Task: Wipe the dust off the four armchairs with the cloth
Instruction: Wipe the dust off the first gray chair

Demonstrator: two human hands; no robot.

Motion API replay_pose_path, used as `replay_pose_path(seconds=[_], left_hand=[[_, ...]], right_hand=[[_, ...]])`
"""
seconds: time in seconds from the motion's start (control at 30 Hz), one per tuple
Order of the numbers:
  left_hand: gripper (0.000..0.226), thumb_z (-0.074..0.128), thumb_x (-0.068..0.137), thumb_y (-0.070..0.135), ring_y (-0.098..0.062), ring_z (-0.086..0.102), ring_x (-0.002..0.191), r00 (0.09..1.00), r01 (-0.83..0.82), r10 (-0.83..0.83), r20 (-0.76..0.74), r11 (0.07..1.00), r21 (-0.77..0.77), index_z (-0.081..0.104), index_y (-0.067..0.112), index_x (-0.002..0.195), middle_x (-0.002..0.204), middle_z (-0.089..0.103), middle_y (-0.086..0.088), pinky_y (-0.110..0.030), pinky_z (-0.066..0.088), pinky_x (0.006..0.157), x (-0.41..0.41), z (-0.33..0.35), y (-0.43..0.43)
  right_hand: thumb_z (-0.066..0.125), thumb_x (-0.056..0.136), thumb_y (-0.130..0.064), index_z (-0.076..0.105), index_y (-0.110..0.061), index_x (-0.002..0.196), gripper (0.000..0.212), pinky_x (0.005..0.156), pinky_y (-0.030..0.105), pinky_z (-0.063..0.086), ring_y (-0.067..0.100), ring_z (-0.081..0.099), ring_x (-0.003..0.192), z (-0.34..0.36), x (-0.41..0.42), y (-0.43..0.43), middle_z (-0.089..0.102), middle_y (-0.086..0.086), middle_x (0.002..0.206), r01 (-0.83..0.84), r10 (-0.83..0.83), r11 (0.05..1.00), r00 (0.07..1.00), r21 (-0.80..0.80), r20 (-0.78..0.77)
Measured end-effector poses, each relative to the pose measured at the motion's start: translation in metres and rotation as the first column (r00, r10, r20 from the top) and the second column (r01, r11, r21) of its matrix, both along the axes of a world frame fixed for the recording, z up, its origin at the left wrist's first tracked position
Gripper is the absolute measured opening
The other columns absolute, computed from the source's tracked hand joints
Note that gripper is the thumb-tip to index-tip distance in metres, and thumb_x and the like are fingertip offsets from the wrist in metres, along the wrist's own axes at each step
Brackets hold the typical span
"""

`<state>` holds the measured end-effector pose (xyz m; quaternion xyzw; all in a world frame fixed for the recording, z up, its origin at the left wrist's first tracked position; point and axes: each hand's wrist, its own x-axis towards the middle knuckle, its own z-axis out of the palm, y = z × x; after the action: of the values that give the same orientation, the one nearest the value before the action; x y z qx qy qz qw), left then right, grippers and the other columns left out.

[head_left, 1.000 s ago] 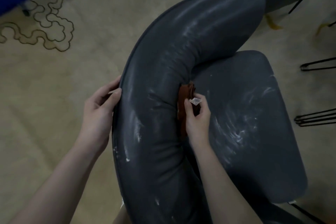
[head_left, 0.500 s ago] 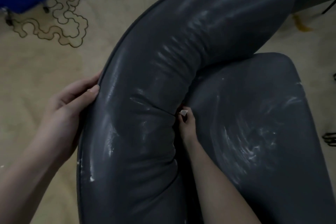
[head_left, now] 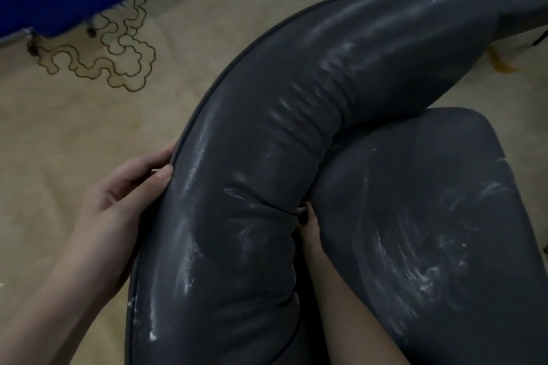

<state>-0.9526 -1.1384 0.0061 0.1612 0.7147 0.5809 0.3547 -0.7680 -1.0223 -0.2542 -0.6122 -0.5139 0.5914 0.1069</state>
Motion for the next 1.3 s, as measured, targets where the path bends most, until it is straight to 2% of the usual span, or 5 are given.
replay_pose_path(seconds=[0.27, 0.47, 0.77, 1.1, 1.3], left_hand=[[0.031, 0.061, 0.080, 0.026, -0.010, 0.063, 0.116, 1.000, 0.007, -0.007, 0.022, 1.000, 0.021, 0.074, 0.030, 0.108, 0.118, 0.072, 0.005, -0.029, 0.052, 0.098, 0.003, 0.004, 0.001], [0.028, 0.056, 0.095, 0.008, -0.002, 0.063, 0.111, 0.999, -0.006, 0.006, 0.032, 1.000, 0.020, 0.070, 0.030, 0.107, 0.109, 0.073, 0.015, -0.013, 0.047, 0.087, 0.005, 0.011, 0.005], [0.028, 0.055, 0.098, 0.007, 0.007, 0.064, 0.100, 0.999, 0.040, -0.041, 0.029, 0.998, 0.049, 0.067, 0.027, 0.114, 0.101, 0.073, 0.023, -0.008, 0.046, 0.080, 0.005, 0.014, 0.004], [0.031, 0.054, 0.100, 0.014, 0.002, 0.058, 0.117, 0.987, 0.162, -0.162, -0.001, 0.986, 0.044, 0.063, 0.036, 0.122, 0.127, 0.065, 0.010, -0.021, 0.044, 0.100, -0.002, 0.016, -0.001], [0.030, 0.052, 0.101, 0.010, -0.002, 0.066, 0.105, 0.973, 0.217, -0.221, 0.072, 0.975, 0.056, 0.064, 0.021, 0.126, 0.108, 0.073, 0.016, -0.019, 0.052, 0.088, -0.008, 0.024, -0.011]], right_hand=[[0.052, 0.097, 0.002, 0.049, -0.018, 0.078, 0.028, 0.069, 0.024, 0.041, 0.006, 0.047, 0.070, 0.064, -0.008, -0.003, 0.053, -0.008, 0.071, 0.343, -0.378, 0.926, 0.848, -0.159, -0.371], [0.053, 0.101, -0.010, 0.061, -0.015, 0.097, 0.010, 0.085, 0.033, 0.048, 0.017, 0.059, 0.089, 0.117, -0.005, -0.005, 0.064, 0.005, 0.095, 0.443, -0.479, 0.877, 0.768, -0.187, -0.426], [0.055, 0.100, -0.011, 0.060, -0.018, 0.099, 0.009, 0.083, 0.026, 0.048, 0.007, 0.057, 0.087, 0.189, -0.009, -0.014, 0.063, -0.003, 0.093, 0.477, -0.405, 0.875, 0.813, 0.079, -0.419], [0.057, 0.092, -0.022, 0.060, -0.016, 0.102, 0.012, 0.082, 0.029, 0.048, 0.014, 0.060, 0.089, 0.248, -0.028, -0.030, 0.063, -0.002, 0.094, 0.208, -0.149, 0.753, 0.978, 0.625, -0.146], [0.059, 0.092, -0.018, 0.065, -0.013, 0.107, 0.017, 0.084, 0.029, 0.045, 0.020, 0.058, 0.095, 0.281, -0.048, -0.044, 0.066, -0.002, 0.106, -0.159, 0.135, 0.534, 0.986, 0.831, 0.102]])
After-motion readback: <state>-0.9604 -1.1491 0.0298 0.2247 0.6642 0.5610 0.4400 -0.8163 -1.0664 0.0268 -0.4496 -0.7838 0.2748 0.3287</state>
